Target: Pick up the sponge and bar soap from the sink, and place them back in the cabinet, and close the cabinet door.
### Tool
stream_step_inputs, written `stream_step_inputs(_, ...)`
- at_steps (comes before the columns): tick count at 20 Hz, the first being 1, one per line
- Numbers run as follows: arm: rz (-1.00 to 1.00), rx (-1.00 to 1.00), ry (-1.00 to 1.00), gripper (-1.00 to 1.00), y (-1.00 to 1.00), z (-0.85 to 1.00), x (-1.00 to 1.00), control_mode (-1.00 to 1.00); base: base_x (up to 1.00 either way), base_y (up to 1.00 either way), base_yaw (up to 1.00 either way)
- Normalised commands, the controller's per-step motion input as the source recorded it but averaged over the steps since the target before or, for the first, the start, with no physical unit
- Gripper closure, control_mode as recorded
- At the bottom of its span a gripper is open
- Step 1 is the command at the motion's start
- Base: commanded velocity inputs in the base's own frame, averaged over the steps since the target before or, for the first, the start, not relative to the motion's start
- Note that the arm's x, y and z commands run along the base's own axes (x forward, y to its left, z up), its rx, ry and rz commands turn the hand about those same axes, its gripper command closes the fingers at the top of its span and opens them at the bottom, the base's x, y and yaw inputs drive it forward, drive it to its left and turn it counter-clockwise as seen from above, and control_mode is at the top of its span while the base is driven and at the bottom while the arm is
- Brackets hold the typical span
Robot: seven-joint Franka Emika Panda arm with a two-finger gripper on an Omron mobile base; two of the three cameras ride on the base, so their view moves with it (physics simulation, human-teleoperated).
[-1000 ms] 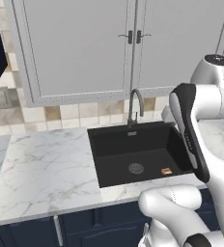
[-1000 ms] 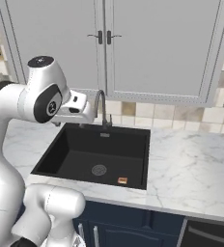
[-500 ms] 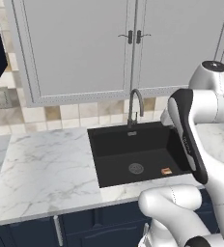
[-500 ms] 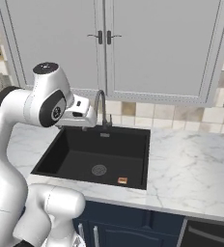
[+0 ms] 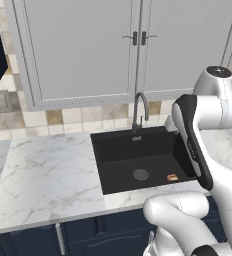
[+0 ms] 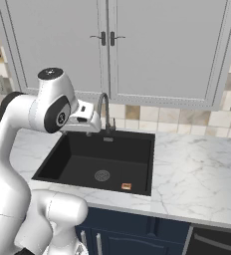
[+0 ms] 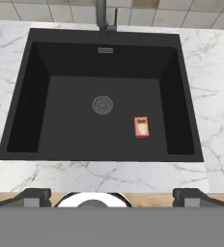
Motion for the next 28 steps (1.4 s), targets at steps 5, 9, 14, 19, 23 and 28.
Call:
stream_step_inputs(5,0.0,0.0,0.0,-1.0,-0.04,-0.06,0.11,-1.0,0.0,0.0,0.0)
stream_step_inputs(9,0.0,0.0,0.0,-1.0,-0.05,-0.11,0.08,-1.0,0.0,0.0,0.0)
stream_step_inputs(14,0.0,0.0,0.0,-1.0,-0.06,-0.11,0.06,-1.0,0.0,0.0,0.0)
stream_step_inputs(19,0.0,0.0,0.0,-1.0,-0.09,-0.09,0.11,-1.0,0.0,0.0,0.0)
stream_step_inputs(23,0.0,0.0,0.0,-1.0,-0.11,-0.13,0.13,-1.0,0.0,0.0,0.0)
stream_step_inputs(28,0.0,0.0,0.0,-1.0,-0.13,-0.16,0.11,-1.0,0.0,0.0,0.0)
